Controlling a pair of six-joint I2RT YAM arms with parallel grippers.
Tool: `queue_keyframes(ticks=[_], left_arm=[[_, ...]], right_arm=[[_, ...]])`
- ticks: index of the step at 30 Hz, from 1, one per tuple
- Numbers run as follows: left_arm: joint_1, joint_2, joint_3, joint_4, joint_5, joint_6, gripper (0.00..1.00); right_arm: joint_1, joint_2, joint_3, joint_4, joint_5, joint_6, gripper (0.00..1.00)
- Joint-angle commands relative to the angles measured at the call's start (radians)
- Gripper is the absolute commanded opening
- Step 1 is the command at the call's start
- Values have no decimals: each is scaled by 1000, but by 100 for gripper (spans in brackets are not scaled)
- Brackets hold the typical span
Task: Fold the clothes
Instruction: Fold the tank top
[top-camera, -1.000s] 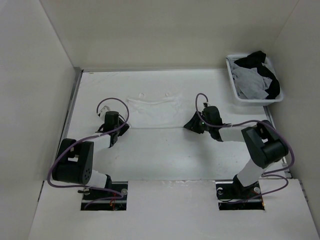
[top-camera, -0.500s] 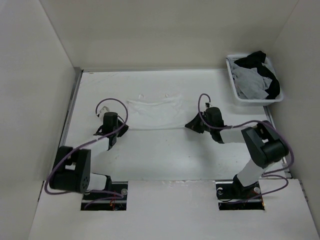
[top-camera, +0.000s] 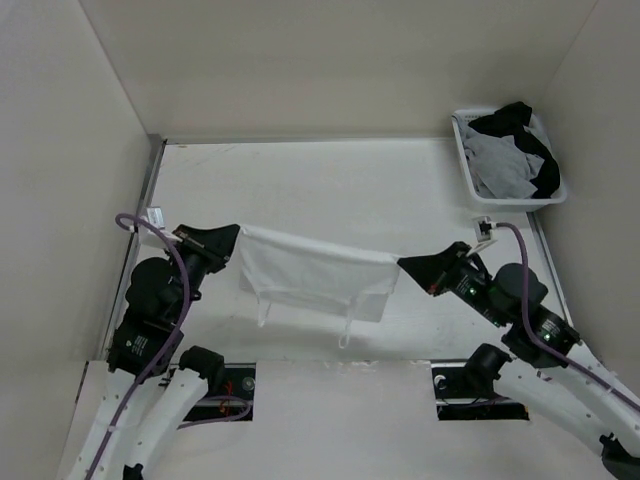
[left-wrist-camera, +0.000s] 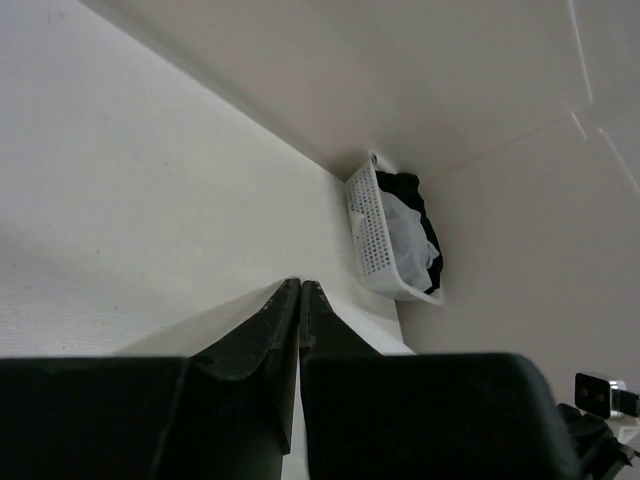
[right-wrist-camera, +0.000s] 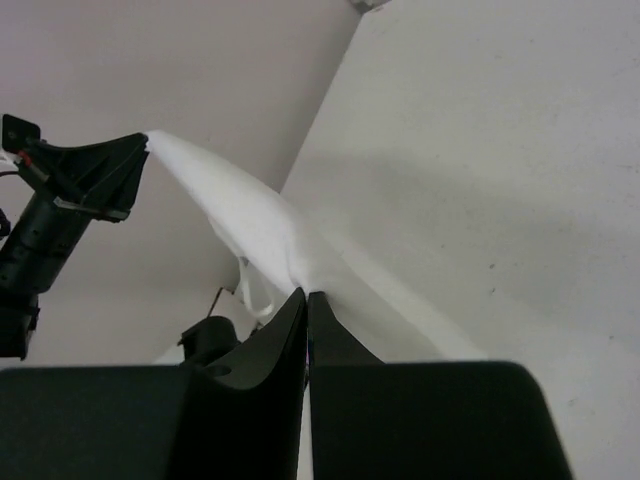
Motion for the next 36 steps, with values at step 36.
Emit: queue_keyframes(ticks=[36], left_arm=[[145,681,-313,573,22,-20,1]], right_arm=[[-411,936,16,450,-210,-88,5]])
